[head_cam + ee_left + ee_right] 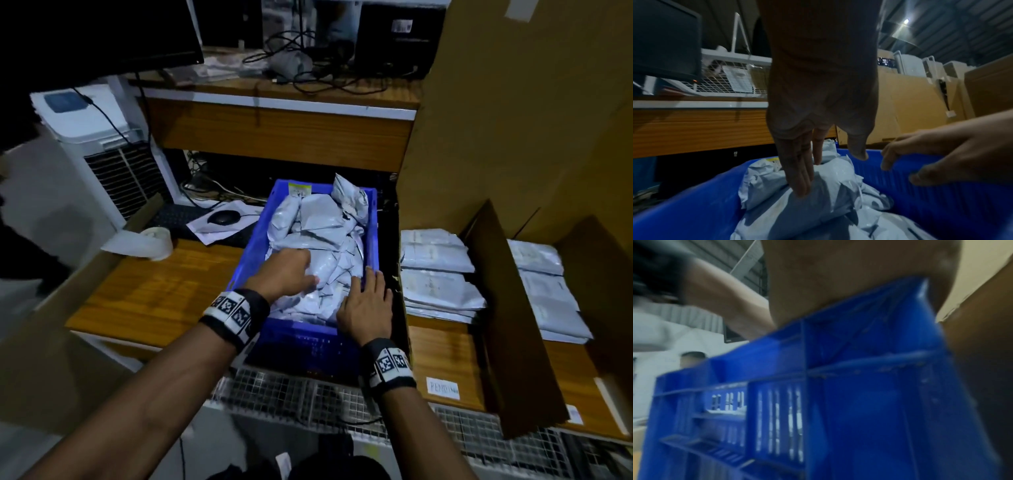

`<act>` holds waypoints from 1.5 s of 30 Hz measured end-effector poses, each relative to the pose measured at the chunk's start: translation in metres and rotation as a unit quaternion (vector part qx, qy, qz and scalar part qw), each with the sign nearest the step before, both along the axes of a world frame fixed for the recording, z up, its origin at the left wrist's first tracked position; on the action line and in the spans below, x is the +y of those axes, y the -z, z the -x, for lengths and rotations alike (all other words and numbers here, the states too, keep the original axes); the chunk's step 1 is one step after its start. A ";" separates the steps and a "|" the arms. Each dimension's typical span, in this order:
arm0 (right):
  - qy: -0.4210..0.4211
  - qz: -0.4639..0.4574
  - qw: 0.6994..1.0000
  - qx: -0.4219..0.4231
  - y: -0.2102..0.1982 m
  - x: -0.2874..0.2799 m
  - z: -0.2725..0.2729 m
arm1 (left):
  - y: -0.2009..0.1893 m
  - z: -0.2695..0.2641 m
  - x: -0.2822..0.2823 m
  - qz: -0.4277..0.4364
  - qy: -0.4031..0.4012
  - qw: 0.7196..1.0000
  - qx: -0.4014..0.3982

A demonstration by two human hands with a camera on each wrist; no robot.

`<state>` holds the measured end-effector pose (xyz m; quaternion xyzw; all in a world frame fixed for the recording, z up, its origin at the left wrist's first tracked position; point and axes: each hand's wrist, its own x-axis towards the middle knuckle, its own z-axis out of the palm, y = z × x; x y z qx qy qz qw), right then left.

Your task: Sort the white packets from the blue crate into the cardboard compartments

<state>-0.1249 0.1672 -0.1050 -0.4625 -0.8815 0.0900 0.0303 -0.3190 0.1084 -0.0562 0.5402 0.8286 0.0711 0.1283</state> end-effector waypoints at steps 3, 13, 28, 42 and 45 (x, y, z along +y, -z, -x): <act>-0.002 -0.025 0.999 -0.030 -0.003 -0.001 0.002 | 0.008 -0.002 0.030 0.028 -0.019 0.999 0.032; 0.022 -0.048 0.999 -0.004 0.006 -0.001 0.003 | 0.006 -0.004 0.064 0.028 0.036 0.997 0.069; 0.042 -0.059 0.997 0.032 0.008 -0.002 0.004 | 0.014 0.053 0.036 0.135 0.250 0.952 0.115; 0.045 -0.104 0.990 0.083 0.018 0.005 0.003 | -0.045 0.057 0.020 -0.255 0.023 0.910 -0.327; 0.056 -0.100 0.989 0.097 0.013 0.004 0.005 | -0.055 0.059 0.017 -0.257 0.005 0.872 -0.416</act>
